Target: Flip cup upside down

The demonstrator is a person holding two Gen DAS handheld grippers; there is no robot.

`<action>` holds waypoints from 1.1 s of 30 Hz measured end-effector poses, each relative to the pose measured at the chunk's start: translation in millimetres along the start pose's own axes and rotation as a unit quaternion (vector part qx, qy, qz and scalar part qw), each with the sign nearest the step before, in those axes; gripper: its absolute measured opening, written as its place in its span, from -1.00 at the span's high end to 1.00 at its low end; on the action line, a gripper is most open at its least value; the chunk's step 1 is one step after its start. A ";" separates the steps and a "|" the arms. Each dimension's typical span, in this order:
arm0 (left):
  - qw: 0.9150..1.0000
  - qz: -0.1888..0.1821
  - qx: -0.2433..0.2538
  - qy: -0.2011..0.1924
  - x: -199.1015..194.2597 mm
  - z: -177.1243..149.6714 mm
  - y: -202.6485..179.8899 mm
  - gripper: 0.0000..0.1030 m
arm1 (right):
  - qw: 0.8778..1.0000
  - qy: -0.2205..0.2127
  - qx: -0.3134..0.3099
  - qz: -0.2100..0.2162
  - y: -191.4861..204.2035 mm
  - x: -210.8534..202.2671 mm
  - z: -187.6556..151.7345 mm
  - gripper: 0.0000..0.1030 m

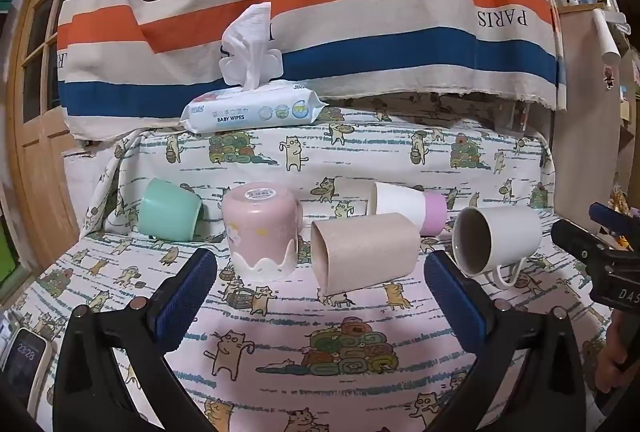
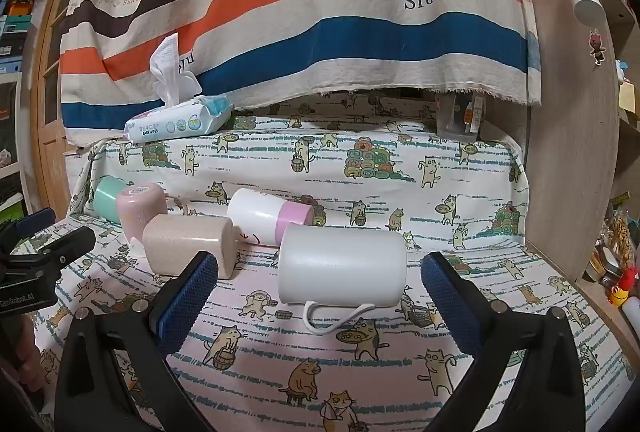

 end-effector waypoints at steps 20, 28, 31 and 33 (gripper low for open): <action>1.000 0.004 -0.003 0.003 1.1 -0.3 1.9 -1.00 | 1.000 0.001 0.000 0.000 -1.7 1.2 1.5 -0.99; 1.000 0.006 -0.005 0.015 4.8 -2.3 3.9 -1.00 | 1.000 0.002 0.000 0.000 -1.6 1.5 1.4 -0.99; 1.000 0.006 -0.007 0.017 5.6 -2.8 4.5 -1.00 | 1.000 0.002 0.000 0.000 -1.5 1.5 1.4 -0.99; 1.000 0.006 -0.006 0.017 5.5 -2.2 4.3 -1.00 | 1.000 0.002 0.000 0.000 -1.5 1.5 1.3 -0.99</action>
Point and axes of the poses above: each gripper's, at about its wrist camera, not at the fingertips, and x roughly the way its jaws point, y to its left, z to its top, the point moved 9 cm from there along x, roughly the way its jaws point, and after that the axes turned 15 degrees about y, right-handed, at the moved point
